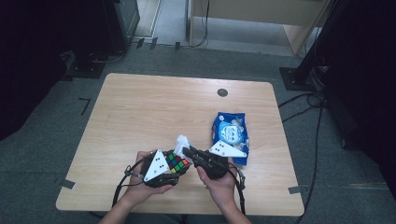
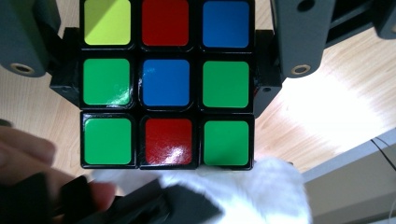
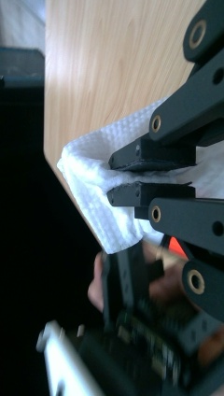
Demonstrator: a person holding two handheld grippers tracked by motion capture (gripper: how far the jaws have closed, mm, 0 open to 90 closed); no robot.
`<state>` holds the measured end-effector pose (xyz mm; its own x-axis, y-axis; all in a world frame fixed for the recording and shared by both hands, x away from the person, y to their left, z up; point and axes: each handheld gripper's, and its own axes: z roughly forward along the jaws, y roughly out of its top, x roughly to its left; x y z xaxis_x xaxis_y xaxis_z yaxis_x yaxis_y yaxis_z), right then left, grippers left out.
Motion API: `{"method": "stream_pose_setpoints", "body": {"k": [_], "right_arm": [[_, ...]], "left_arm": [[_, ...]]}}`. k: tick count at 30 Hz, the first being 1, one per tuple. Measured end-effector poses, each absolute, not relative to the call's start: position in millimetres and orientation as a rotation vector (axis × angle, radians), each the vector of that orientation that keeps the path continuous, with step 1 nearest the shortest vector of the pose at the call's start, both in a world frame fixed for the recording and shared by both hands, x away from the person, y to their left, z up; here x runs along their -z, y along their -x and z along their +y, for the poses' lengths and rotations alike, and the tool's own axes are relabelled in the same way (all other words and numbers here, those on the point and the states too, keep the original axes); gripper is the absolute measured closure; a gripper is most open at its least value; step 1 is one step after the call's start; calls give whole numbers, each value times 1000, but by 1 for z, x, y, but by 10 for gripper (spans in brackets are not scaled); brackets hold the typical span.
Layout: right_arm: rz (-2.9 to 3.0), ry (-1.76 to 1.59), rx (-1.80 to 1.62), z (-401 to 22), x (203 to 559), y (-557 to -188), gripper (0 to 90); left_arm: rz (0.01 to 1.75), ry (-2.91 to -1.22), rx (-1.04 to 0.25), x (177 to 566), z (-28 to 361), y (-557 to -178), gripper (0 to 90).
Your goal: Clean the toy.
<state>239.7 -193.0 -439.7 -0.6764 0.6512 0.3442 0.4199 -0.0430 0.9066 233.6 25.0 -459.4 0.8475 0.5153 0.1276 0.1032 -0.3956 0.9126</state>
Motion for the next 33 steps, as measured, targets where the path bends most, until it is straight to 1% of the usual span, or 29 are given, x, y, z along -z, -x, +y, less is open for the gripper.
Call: {"method": "stream_pose_setpoints", "body": {"k": [4,6,9,11,12,13,14,16,18,22,33], "right_arm": [[2034,-1232,-1719,-201,451,-249,843],[2076,-1286,-1614,-205,460,-256,842],[2070,-1312,-1597,-209,463,-257,842],[2035,-1317,-1633,-213,458,-256,842],[1994,-1283,-1708,-214,448,-251,842],[1994,-1283,-1708,-214,448,-251,842],[1996,-1215,-1763,-210,436,-242,842],[2001,-1171,-1790,-206,431,-238,842],[2046,-1075,-1829,-191,421,-227,840],[2086,-1050,-1823,-180,423,-225,838],[2058,-1115,-1871,-189,433,-231,835]], "left_arm": [[456,-1943,-485,458,26,-234,341],[462,-1928,-481,457,28,-234,341],[477,-1924,-491,456,32,-237,341],[495,-1929,-494,457,34,-239,341],[514,-1942,-495,458,36,-242,341],[514,-1942,-495,458,36,-242,341],[526,-1944,-495,460,36,-243,341],[529,-1944,-494,460,36,-243,340],[526,-1941,-494,459,35,-242,341],[513,-1941,-510,457,33,-239,341],[506,-1937,-517,457,34,-239,341]]}}
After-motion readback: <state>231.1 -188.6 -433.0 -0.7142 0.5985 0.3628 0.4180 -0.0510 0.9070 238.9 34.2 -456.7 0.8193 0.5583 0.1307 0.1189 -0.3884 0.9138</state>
